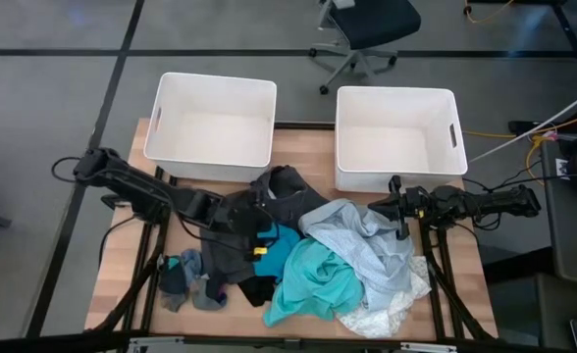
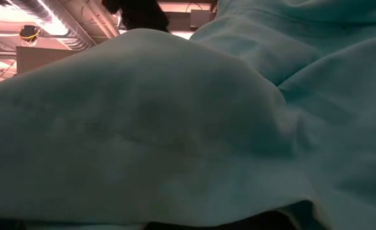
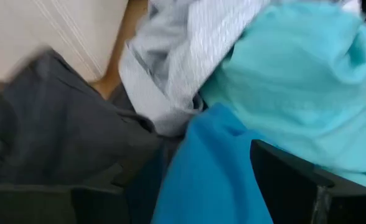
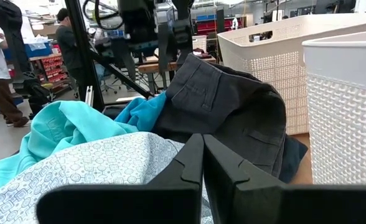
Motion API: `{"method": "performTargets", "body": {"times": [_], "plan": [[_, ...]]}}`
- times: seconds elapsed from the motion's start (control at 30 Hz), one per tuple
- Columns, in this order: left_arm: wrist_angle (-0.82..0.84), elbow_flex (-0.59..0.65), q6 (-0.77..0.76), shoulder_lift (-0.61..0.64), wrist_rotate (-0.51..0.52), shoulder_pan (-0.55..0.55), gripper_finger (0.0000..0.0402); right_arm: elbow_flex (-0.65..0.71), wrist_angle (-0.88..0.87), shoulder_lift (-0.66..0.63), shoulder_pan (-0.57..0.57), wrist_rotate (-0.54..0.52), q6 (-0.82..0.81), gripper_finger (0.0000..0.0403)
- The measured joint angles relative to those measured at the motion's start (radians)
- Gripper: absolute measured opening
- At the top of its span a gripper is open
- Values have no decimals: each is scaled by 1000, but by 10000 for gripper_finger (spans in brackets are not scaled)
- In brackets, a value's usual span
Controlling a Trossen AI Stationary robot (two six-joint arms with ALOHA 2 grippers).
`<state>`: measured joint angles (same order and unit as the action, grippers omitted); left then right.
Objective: Sort clothes
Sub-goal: Put the blue shorts into the left white laundry bin
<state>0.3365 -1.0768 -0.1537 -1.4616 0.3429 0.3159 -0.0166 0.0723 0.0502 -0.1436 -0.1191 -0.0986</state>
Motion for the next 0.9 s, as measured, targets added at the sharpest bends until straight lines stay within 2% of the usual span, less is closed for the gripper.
{"method": "performTargets", "body": {"times": [0.23, 0.63, 0.73, 0.9], "plan": [[-23, 4, -73, -94, -7, 9, 226, 0, -4, 0, 0, 0, 4, 14], [-45, 4, -75, -220, 20, 15, 222, 0, -23, 0, 0, -5, 37, 14], [-40, 4, -79, -222, 20, 15, 195, 0, -23, 0, 0, -8, 38, 14], [-38, 4, -109, -216, -26, 14, 112, 0, -23, 0, 0, -9, 39, 14]]}}
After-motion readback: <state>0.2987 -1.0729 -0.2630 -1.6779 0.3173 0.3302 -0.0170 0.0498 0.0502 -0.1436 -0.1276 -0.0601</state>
